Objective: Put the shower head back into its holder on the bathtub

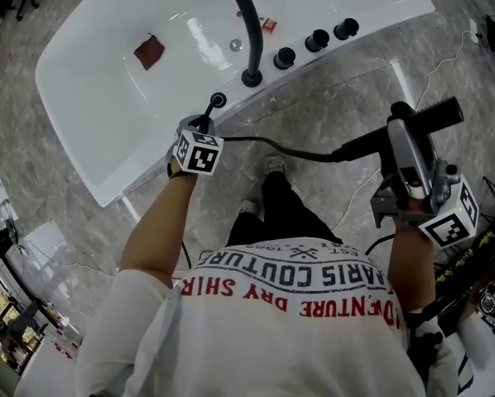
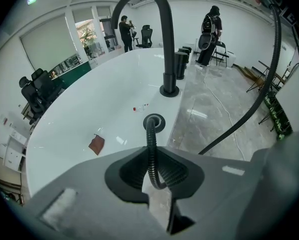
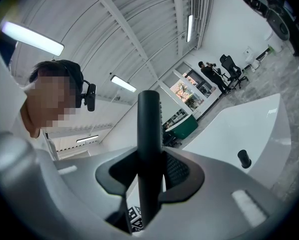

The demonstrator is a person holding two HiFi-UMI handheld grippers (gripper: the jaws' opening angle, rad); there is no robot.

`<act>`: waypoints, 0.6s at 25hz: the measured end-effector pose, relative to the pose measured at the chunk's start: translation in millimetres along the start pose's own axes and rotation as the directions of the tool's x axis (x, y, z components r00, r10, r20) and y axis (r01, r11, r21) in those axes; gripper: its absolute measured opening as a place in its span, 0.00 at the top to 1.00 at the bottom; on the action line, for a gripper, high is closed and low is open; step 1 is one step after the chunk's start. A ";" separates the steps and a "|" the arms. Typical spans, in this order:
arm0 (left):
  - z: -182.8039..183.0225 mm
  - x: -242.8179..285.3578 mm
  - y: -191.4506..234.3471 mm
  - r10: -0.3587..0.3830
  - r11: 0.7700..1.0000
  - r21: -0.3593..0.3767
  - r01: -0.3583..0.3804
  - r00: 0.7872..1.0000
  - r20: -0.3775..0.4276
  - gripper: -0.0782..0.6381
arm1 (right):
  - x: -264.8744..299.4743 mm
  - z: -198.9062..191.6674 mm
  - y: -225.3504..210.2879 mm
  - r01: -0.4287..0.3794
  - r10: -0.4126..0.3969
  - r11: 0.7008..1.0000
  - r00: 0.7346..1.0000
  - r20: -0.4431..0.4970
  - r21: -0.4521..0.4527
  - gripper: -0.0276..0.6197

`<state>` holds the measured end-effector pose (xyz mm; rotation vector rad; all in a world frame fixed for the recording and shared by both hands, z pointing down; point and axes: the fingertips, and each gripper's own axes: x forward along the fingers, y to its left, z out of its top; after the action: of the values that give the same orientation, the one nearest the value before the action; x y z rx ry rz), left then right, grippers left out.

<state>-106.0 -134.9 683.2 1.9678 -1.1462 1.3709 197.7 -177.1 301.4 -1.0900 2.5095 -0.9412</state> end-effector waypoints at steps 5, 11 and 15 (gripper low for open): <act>-4.1 10.2 -4.2 -0.017 1.000 -0.014 0.016 0.999 -0.042 0.81 | 0.5 -3.0 -2.7 -0.001 0.001 1.000 1.000 -0.007 0.007 0.77; -0.2 13.0 -7.7 -0.021 1.000 -0.020 0.019 0.997 -0.069 0.81 | -1.0 -7.7 -3.7 0.002 -0.002 1.000 1.000 -0.014 0.014 0.77; 7.1 13.6 -6.8 -0.031 0.999 -0.029 0.029 0.996 -0.086 0.81 | 1.3 -8.0 -2.3 -0.003 0.004 1.000 1.000 -0.020 0.017 0.77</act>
<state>-94.6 -141.6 693.5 1.8798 -1.0864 1.4032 194.5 -175.5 309.0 -1.0762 2.5142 -0.9750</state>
